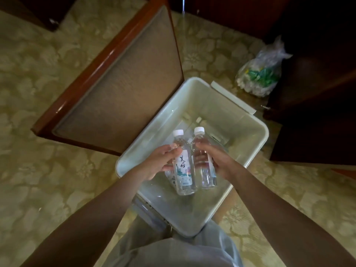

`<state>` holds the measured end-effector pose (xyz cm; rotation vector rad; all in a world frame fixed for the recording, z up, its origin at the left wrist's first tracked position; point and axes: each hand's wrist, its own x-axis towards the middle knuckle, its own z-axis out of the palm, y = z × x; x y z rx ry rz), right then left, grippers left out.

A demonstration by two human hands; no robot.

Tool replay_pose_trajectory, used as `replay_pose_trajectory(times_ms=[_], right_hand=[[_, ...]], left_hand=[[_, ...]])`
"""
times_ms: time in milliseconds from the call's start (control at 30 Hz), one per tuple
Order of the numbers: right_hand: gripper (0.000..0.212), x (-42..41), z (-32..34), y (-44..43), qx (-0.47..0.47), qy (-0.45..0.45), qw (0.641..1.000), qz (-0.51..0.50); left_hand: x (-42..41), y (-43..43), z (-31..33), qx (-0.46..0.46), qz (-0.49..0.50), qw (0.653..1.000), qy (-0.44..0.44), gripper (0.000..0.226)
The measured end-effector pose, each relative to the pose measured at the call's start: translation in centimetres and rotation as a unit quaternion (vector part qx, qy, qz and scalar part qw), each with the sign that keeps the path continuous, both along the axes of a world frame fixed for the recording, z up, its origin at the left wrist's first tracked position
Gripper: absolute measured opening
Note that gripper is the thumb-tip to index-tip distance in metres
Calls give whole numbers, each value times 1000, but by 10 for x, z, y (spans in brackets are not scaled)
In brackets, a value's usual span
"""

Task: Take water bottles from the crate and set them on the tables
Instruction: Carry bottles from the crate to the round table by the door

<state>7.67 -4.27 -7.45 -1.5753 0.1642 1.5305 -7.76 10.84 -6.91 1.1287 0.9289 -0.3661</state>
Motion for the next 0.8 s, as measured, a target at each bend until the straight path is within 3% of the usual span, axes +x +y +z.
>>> replay_pose_trajectory(times_ms=[67, 233, 367, 467, 633, 733, 800], right_hand=[[35, 0, 16, 3, 31, 22, 999, 6], [63, 0, 52, 9, 83, 36, 996, -4], [35, 2, 66, 6, 116, 56, 992, -17], [29, 7, 77, 4, 120, 55, 991, -29], [62, 5, 96, 6, 121, 13, 992, 16], [46, 1, 105, 11, 134, -18, 989, 67], [48, -3, 111, 14, 139, -36, 985, 98]], left_hand=[[3, 0, 14, 11, -3, 1000, 1, 54], [8, 7, 40, 34, -12, 999, 10, 43], [9, 10, 66, 55, -27, 998, -6, 48], [10, 11, 86, 68, -19, 997, -5, 47], [-1, 12, 112, 101, 1, 995, -3, 45], [-17, 13, 116, 118, 28, 993, -4, 46], [-30, 12, 119, 119, 54, 991, -16, 46]])
